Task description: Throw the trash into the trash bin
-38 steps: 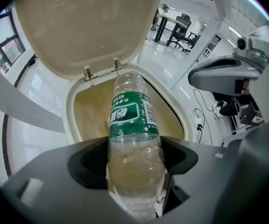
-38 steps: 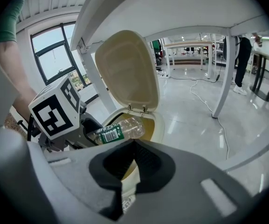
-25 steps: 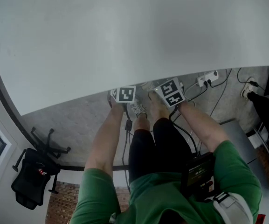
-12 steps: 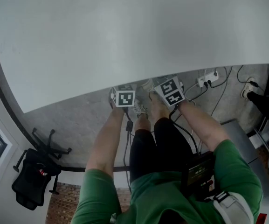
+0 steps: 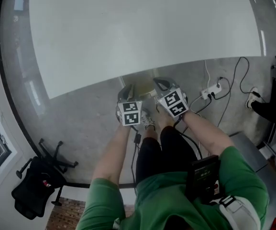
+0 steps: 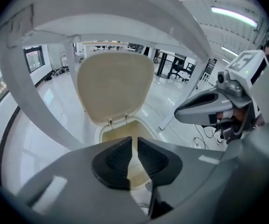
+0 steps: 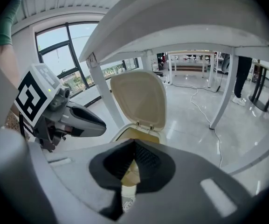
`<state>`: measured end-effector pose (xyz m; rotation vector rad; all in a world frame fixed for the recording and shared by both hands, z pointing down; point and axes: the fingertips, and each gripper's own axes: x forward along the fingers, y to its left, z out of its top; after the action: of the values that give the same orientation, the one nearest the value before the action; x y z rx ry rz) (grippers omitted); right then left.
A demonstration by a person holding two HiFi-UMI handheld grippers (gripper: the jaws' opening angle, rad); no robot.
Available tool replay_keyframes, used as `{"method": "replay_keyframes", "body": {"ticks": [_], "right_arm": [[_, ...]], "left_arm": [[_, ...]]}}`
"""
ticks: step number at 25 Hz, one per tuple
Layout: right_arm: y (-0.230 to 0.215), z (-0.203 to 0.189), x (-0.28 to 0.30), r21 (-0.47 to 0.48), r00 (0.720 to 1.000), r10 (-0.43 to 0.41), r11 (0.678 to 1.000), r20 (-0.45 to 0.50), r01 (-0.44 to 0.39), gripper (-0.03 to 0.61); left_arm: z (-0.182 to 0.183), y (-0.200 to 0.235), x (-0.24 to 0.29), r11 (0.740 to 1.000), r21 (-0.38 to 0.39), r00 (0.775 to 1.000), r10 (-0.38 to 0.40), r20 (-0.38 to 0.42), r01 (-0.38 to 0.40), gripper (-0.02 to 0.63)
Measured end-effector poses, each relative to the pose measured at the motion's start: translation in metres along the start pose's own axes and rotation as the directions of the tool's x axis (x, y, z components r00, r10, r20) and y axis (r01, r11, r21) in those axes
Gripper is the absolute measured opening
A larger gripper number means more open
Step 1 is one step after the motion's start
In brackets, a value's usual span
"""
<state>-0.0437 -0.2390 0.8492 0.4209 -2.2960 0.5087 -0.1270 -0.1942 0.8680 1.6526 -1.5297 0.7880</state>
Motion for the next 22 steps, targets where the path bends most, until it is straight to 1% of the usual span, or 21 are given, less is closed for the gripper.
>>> {"method": "replay_keyframes", "body": {"ticks": [5, 8, 13, 17, 22], "right_arm": [[0.015, 0.032, -0.037, -0.016, 0.999, -0.009, 1.000, 0.031, 0.009, 0.003], [0.019, 0.057, -0.061, -0.013, 0.998, -0.026, 1.000, 0.064, 0.027, 0.003], [0.031, 0.098, -0.107, -0.020, 0.986, -0.061, 0.998, 0.153, 0.065, 0.003], [0.041, 0.122, -0.141, -0.004, 0.980, -0.090, 0.996, 0.179, 0.093, 0.003], [0.052, 0.153, -0.179, 0.003, 0.965, -0.114, 0.993, 0.236, 0.116, 0.003]], "left_arm": [[0.035, 0.005, -0.055, 1.000, 0.001, 0.994, 0.030, 0.106, -0.030, 0.008], [0.060, 0.006, -0.087, 0.999, 0.002, 0.984, 0.038, 0.176, -0.039, 0.006], [0.097, -0.001, -0.146, 0.999, 0.020, 0.958, 0.032, 0.283, -0.040, 0.006], [0.119, -0.004, -0.187, 0.999, 0.018, 0.939, 0.032, 0.343, -0.041, 0.005], [0.146, -0.011, -0.234, 0.999, 0.000, 0.904, 0.032, 0.427, -0.036, 0.005]]}}
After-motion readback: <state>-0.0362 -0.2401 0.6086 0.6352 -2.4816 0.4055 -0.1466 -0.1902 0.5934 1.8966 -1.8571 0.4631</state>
